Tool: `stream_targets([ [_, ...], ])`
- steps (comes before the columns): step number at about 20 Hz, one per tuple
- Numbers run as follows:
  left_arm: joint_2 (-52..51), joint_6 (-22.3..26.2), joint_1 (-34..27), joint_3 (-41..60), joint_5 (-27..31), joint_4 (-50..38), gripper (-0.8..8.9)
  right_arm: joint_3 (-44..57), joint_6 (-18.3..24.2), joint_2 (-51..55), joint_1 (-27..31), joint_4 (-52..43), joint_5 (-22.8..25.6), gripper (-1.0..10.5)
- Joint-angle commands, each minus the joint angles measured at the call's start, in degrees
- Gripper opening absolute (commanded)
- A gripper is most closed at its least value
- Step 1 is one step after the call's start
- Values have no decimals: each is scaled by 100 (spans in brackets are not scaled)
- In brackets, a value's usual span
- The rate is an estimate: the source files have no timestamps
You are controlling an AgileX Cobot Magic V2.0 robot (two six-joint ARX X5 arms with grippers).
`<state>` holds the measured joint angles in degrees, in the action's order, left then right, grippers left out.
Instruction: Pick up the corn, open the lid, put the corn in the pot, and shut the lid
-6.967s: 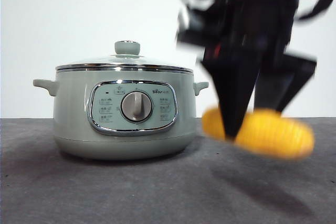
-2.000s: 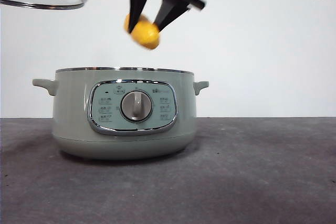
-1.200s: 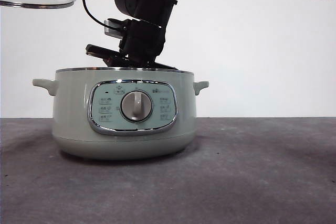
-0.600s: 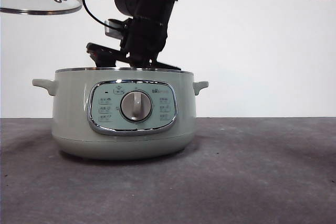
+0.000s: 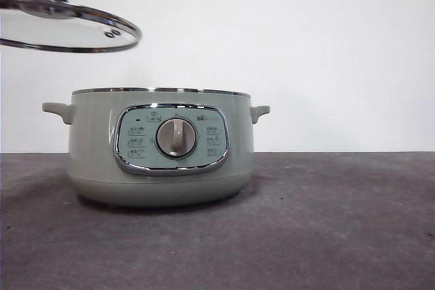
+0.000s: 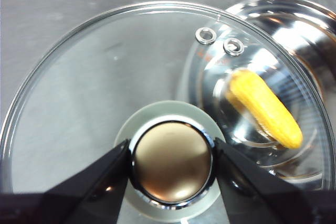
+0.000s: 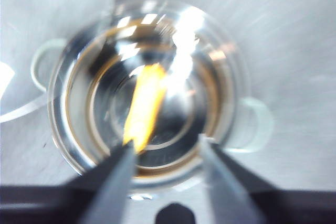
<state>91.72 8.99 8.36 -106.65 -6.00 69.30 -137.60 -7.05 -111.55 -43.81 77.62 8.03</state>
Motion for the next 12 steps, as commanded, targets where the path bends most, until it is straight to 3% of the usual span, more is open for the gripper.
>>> stream_targets([
  [1,166,33,264,-26,-44,-201,-9,455,-22,632,-50,146,120,-12],
  [12,933,0,1449,-26,-42,-647,-9,4028,-76,3952,-46,142,164,-12],
])
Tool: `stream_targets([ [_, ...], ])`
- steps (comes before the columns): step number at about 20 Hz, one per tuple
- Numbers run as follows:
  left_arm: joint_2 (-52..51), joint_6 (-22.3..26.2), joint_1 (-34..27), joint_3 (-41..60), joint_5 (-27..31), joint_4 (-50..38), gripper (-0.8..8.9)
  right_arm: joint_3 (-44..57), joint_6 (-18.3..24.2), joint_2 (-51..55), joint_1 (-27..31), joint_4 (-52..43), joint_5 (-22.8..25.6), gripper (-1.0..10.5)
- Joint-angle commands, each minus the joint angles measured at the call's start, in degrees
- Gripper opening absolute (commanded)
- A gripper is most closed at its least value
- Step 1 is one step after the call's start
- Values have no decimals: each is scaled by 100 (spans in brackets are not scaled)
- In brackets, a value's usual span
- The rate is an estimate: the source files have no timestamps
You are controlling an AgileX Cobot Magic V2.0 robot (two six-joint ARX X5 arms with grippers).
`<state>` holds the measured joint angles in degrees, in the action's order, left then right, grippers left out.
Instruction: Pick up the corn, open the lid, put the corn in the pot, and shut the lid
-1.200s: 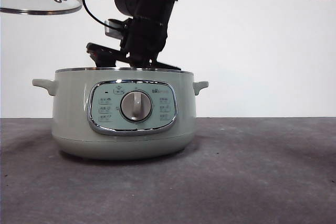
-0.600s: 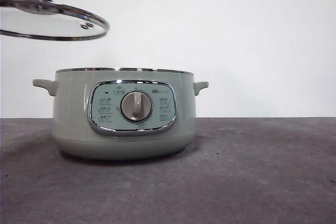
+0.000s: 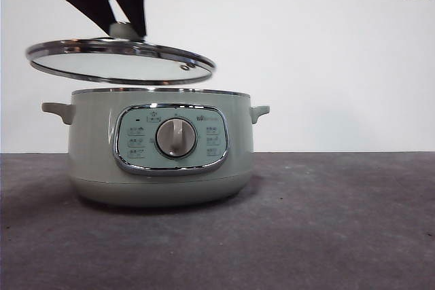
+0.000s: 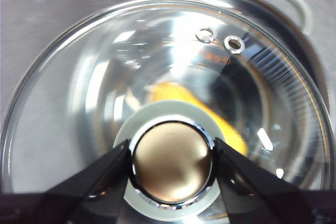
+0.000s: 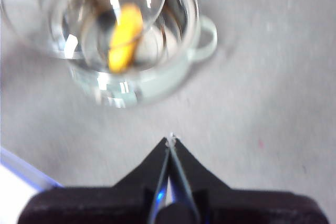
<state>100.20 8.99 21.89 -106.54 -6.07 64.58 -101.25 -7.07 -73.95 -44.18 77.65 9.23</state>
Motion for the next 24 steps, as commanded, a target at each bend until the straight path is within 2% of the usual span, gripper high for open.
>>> stream_targets([
  [1,149,-33,188,-37,-35,-208,-9,682,-114,422,-11,140,44,-12],
  [5,321,-153,439,-37,-20,-431,-9,1419,-345,1064,-11,140,42,-12],
  [10,455,-302,507,-37,11,-579,-9,1694,-634,1475,-11,140,31,-12],
  [24,1163,-319,616,-37,157,-459,-8,1703,-643,1572,-11,140,-66,-12],
])
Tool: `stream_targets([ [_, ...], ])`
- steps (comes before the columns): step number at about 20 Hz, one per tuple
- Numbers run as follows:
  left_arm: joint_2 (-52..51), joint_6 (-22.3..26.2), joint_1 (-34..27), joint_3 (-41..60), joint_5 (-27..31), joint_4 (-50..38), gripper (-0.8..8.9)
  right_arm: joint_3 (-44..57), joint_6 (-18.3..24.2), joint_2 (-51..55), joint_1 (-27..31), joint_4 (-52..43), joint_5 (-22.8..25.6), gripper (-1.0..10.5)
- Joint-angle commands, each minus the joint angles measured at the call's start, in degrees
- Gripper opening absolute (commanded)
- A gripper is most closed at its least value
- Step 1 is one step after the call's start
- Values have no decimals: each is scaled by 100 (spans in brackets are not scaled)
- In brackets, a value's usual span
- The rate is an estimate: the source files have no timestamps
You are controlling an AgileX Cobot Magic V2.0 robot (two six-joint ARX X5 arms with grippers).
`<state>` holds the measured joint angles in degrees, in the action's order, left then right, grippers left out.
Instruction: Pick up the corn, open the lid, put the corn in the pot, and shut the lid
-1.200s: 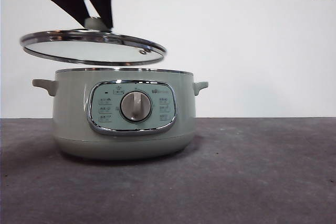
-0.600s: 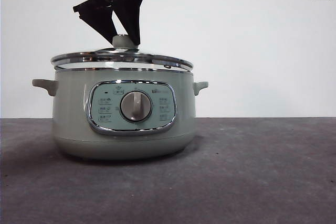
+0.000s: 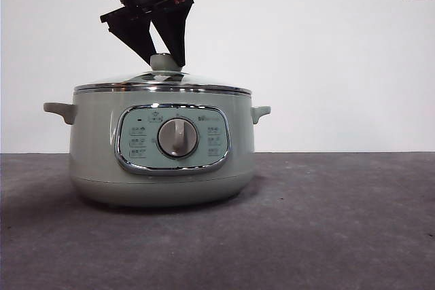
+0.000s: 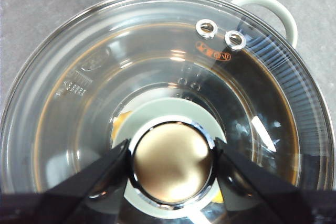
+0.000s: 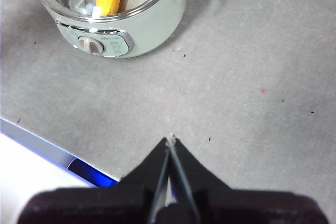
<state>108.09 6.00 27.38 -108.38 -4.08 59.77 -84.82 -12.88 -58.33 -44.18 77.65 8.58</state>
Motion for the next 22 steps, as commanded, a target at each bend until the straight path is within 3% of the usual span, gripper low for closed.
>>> stream_targets([
  [1,413,-20,90,149,-44,48,0,59,-59,9,-11,140,0,-12],
  [2,415,-31,109,146,-66,66,17,59,-57,9,-11,140,0,-12],
  [3,407,-39,109,146,-83,50,152,59,-59,9,-11,140,-2,-12],
  [5,348,-138,107,146,-76,4,572,59,-52,7,-11,140,-2,-12],
  [6,289,-155,107,146,-81,-2,674,59,-48,7,-11,140,0,-12],
  [7,208,-151,107,146,-72,-4,680,59,-42,7,-11,140,0,-12],
  [15,-1475,-365,109,146,-37,472,649,59,-57,4,-9,140,2,-11],
  [16,-1759,-389,109,146,-39,671,539,59,-59,4,-9,138,2,-8],
  [19,-2588,-382,120,146,-46,1220,-4,57,-57,2,-9,138,4,1],
  [22,-3283,-446,118,146,-83,1394,-1,57,-57,-2,-9,138,2,1],
])
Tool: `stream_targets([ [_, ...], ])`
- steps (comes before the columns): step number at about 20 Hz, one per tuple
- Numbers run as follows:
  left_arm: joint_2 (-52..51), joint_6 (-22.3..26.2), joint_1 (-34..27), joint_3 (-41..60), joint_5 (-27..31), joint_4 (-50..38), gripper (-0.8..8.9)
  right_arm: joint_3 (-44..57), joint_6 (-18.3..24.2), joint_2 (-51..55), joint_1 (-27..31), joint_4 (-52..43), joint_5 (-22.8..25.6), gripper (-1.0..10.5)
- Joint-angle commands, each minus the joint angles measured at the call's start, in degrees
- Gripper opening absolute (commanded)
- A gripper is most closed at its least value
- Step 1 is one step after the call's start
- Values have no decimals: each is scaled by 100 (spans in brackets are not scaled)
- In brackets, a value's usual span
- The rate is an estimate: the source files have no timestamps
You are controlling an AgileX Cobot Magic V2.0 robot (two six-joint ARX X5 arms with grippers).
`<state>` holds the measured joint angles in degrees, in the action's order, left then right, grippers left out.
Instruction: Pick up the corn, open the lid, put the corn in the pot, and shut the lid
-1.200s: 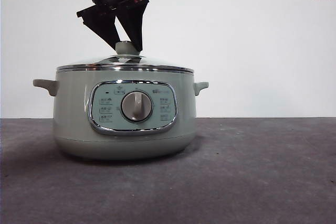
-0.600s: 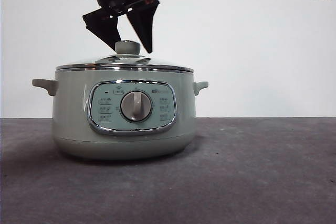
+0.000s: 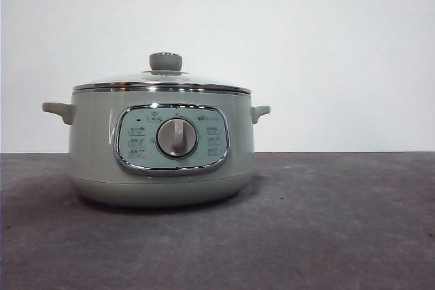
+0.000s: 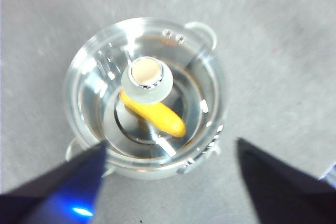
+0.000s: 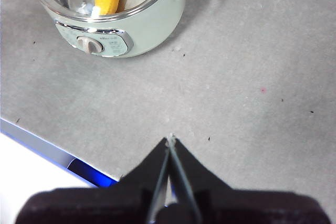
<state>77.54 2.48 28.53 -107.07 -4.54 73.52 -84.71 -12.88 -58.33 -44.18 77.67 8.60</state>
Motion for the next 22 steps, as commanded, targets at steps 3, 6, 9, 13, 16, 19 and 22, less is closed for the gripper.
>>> stream_targets([
  [3,-669,-92,2,15,-35,15,0,46,-57,-2,-9,136,0,1],
  [6,-857,-90,2,15,-35,15,0,46,-57,-2,-9,136,0,1],
  [9,-850,686,-26,7,721,-26,-1,46,-57,-2,-9,136,0,1],
  [13,-892,468,-326,96,1969,240,-2,46,-57,-2,-9,136,72,1],
  [16,-1259,640,-778,389,2035,238,-2,44,-57,-2,-9,136,85,1],
  [19,-2197,437,-1484,2081,1943,-748,-2,44,-57,-2,-9,136,90,1],
  [22,-3807,433,-2044,5101,1565,-3875,-2,44,-57,-2,-9,136,87,1],
])
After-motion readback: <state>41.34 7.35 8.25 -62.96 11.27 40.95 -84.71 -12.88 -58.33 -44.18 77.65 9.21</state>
